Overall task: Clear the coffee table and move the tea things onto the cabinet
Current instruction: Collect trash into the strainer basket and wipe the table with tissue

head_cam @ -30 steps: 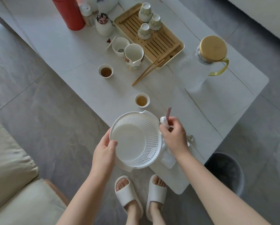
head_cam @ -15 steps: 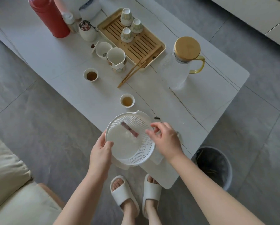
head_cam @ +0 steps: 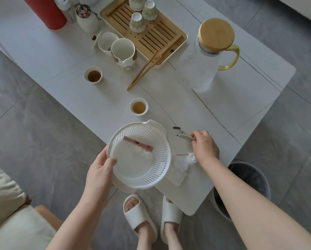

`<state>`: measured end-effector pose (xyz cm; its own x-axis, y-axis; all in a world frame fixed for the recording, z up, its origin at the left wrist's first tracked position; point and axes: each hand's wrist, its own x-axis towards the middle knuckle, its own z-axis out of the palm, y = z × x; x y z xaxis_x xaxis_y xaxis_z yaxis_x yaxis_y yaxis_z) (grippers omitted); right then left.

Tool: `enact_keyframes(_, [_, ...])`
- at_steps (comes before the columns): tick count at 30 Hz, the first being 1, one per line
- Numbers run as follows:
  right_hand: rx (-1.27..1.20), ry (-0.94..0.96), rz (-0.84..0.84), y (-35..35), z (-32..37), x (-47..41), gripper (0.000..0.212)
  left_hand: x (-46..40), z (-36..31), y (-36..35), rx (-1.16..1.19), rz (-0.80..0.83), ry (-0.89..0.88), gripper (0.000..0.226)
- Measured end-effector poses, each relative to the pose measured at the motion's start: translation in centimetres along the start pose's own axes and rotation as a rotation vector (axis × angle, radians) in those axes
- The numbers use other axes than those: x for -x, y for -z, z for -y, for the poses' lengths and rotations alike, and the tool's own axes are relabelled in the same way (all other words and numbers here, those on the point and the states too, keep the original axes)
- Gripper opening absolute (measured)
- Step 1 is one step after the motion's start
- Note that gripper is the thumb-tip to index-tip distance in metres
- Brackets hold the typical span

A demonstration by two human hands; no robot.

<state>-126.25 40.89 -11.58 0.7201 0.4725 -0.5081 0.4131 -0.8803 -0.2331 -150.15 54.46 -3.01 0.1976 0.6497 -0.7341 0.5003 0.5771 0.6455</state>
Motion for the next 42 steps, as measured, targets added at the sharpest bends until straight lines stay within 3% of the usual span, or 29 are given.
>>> enact_keyframes(9, [-0.440,0.276,-0.082,5.3,4.5,6.5,0.026,2.3,-1.3,-1.2,0.033,-0.036,0.025,0.059])
enact_keyframes(14, [-0.444,0.445,0.063,6.3,7.4,10.1,0.029,3.6,-1.4,-1.6,0.005,-0.036,0.022,0.058])
enact_keyframes(17, [-0.457,0.369,-0.001,5.2,6.4,10.2,0.022,4.1,-0.9,-1.3,0.009,-0.040,0.032,0.058])
enact_keyframes(20, [-0.455,0.152,-0.084,3.3,2.7,9.4,0.017,4.5,-0.2,-0.3,0.005,-0.055,0.041,0.058])
enact_keyframes(25, [-0.241,-0.105,0.022,-0.5,-2.4,7.8,0.034,4.1,1.8,1.2,0.010,-0.036,0.033,0.057])
enact_keyframes(28, [-0.174,-0.113,0.042,-2.4,-2.7,6.6,0.038,3.3,3.0,1.8,0.006,-0.021,0.029,0.055])
enact_keyframes(32, [-0.251,-0.140,-0.078,-3.7,-2.5,6.1,0.020,2.5,3.7,2.5,0.025,-0.040,0.023,0.054])
enact_keyframes(35, [-0.304,-0.139,-0.160,-3.4,-1.9,7.3,0.020,2.6,3.8,2.7,0.026,-0.039,0.026,0.055])
enact_keyframes(39, [-0.508,-0.019,-0.145,-1.9,0.4,9.9,0.017,3.4,3.6,2.9,0.025,-0.018,0.025,0.058])
enact_keyframes(42, [-0.642,0.154,-0.233,-0.2,3.8,12.3,0.016,3.8,3.2,2.8,0.004,-0.020,0.027,0.059])
